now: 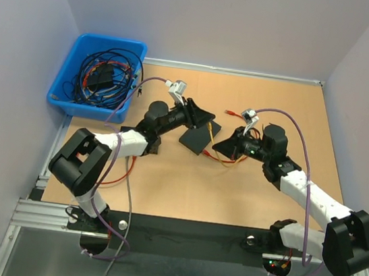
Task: Insert the plug into the switch port
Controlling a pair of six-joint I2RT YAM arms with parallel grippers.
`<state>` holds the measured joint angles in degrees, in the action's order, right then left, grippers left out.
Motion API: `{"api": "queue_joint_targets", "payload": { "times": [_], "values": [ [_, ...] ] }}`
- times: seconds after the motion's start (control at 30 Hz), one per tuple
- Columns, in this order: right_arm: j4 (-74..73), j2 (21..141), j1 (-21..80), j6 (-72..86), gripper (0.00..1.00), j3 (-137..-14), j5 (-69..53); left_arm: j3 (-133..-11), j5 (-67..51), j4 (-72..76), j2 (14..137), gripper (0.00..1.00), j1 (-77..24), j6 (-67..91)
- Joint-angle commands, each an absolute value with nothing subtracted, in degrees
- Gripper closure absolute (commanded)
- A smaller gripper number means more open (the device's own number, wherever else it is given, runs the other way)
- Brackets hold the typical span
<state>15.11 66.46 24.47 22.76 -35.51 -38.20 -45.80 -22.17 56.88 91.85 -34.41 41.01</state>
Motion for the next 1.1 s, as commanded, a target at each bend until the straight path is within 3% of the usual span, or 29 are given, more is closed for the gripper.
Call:
{"api": "queue_joint_targets", "payload": {
  "times": [0.0,0.4,0.47,0.57,0.67,0.77,0.87,0.9,1.0,1.07],
  "values": [
    [19.07,65.74,24.96,22.85,1.00,-35.25,-39.03,-49.04,-21.01,56.69,92.37,0.52,-35.24,40.17],
    [18.19,64.95,25.05,22.06,1.00,-35.16,-35.68,-49.31,-20.48,54.14,92.20,0.57,-35.77,40.43],
    [18.11,65.21,25.05,21.89,0.99,-35.16,-35.42,-49.39,-20.30,54.14,92.20,0.62,-35.95,40.69],
    [18.11,65.21,25.05,21.80,1.00,-34.81,-34.81,-49.66,-20.13,53.96,92.20,0.84,-35.86,41.04],
    [18.19,65.39,25.05,21.80,1.00,-34.98,-34.63,-49.92,-20.30,54.05,92.02,0.90,-35.95,41.31],
    [17.75,65.74,25.05,22.24,0.88,-35.42,-34.37,-49.31,-21.27,56.15,91.93,0.99,-35.95,41.40],
    [17.67,65.39,25.05,22.94,0.72,-36.56,-34.45,-48.08,-22.32,59.41,91.41,1.00,-35.86,41.92],
    [17.58,65.22,25.05,23.20,0.53,-37.35,-34.28,-48.08,-22.93,59.85,91.49,1.00,-35.95,42.01],
    [17.32,64.16,25.05,24.25,0.40,-39.10,-34.10,-47.73,-23.99,60.73,91.49,1.00,-35.86,42.01],
    [17.31,63.46,25.05,25.83,0.39,-40.33,-34.45,-47.02,-24.87,62.22,91.32,1.00,-35.86,42.19]
  ]
}}
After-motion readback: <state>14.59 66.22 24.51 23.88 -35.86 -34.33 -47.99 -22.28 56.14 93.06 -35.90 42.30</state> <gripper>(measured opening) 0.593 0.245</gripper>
